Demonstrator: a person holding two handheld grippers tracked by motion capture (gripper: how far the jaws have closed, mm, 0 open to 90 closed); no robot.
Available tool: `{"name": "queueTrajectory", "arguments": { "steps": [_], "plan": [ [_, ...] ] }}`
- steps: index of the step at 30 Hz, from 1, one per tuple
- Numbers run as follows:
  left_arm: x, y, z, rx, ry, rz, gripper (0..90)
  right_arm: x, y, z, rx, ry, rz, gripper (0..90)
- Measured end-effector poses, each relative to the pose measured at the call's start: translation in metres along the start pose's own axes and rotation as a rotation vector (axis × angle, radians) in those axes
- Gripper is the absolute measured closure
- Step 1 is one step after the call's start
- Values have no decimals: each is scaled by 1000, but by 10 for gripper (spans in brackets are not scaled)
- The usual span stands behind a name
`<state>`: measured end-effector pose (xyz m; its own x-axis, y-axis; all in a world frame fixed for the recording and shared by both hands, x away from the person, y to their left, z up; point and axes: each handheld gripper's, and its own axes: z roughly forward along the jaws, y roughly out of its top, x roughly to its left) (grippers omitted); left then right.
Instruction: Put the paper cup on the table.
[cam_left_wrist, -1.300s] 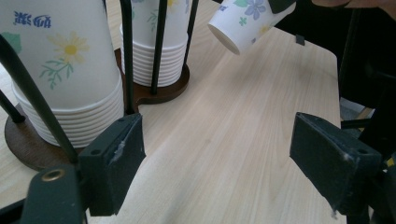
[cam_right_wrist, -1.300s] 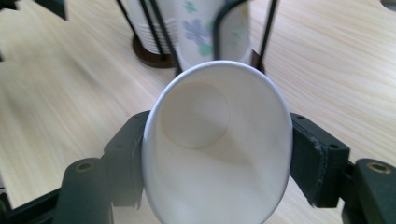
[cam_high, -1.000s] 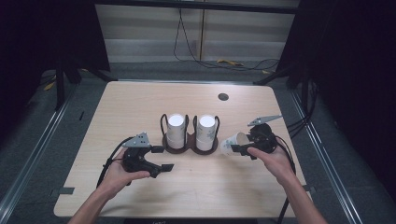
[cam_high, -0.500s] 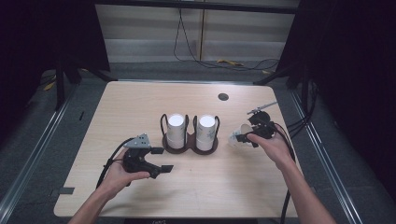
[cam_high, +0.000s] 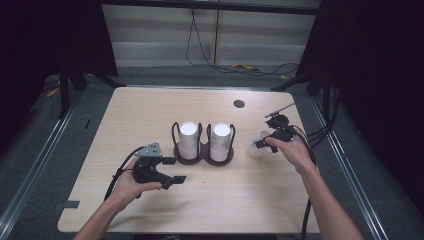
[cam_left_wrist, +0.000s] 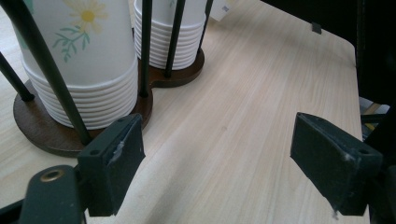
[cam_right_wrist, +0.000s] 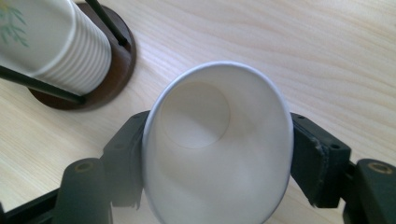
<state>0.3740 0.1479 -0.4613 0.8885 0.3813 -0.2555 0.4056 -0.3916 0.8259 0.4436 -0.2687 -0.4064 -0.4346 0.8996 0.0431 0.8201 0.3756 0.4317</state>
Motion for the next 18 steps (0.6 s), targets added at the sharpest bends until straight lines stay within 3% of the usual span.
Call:
{"name": "queueTrajectory", "arguments": {
  "steps": [5,9,18],
  "plan": [
    [-2,1,-3,-5,-1,6,175,0,-1,-1,24,-28,-8,291],
    [-2,-1,-4,3,5,15,175,3,2,6,85,-69,-29,281],
    [-6,-1,-5,-10,-26,8,175,14,13,17,86,-114,-46,237]
  ]
}}
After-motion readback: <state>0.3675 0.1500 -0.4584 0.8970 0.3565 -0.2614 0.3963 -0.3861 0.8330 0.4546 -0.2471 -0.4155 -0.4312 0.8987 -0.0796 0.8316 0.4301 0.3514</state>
